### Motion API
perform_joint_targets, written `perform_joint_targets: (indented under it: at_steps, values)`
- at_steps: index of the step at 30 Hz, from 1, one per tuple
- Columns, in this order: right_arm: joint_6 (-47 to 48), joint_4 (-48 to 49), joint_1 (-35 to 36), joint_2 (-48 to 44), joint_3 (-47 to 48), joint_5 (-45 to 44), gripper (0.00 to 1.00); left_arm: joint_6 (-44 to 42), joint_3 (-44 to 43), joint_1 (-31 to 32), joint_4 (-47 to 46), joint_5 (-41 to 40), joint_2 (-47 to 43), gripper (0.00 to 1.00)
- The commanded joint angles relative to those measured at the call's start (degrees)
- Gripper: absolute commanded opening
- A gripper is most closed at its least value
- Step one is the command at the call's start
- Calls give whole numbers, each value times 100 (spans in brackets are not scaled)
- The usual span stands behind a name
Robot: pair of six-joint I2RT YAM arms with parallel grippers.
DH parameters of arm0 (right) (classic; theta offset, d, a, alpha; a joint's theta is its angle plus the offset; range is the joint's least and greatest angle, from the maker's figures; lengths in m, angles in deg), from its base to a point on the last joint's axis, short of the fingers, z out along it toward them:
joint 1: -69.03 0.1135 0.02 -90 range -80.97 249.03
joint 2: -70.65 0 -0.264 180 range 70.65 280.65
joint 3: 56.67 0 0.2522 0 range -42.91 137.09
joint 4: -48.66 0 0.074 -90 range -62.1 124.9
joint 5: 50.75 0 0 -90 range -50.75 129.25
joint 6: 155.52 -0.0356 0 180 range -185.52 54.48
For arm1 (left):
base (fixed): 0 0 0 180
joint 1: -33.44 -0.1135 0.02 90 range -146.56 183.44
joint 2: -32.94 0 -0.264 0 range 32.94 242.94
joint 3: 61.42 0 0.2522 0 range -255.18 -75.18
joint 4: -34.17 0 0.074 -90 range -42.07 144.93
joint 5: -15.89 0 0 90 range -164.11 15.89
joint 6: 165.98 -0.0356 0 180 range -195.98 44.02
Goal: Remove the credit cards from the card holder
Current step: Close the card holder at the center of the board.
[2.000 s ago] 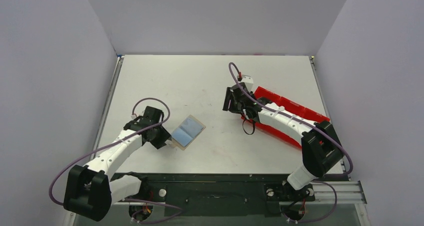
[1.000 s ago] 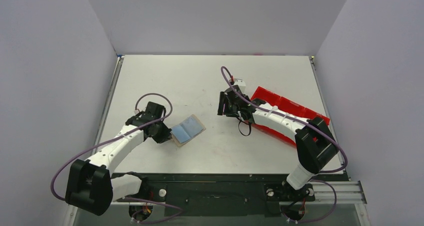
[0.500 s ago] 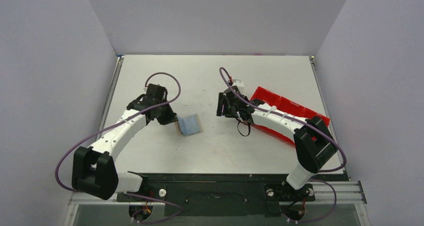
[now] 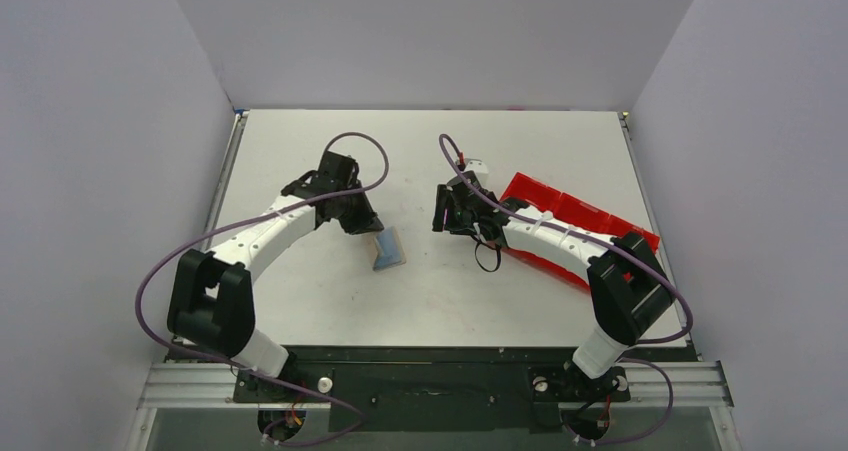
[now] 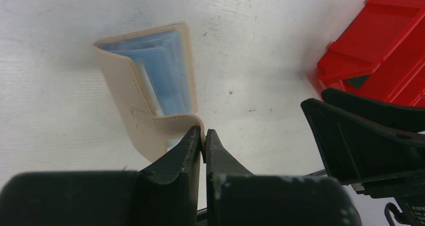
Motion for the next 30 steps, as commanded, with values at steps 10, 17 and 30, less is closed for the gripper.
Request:
perform_joint_targets:
  at_steps: [10,17,30]
  values:
    - [-151,143,27,-380,-163,-476,58,232,-423,468,-1205,603,1270,0]
    - [-183,143,39,-516,-271,-528,58,302,-167,557,-1934,935,1633,0]
    - [-174,127,40,-522,-285,-490,58,296,174,597,-2961,1604,2018,3]
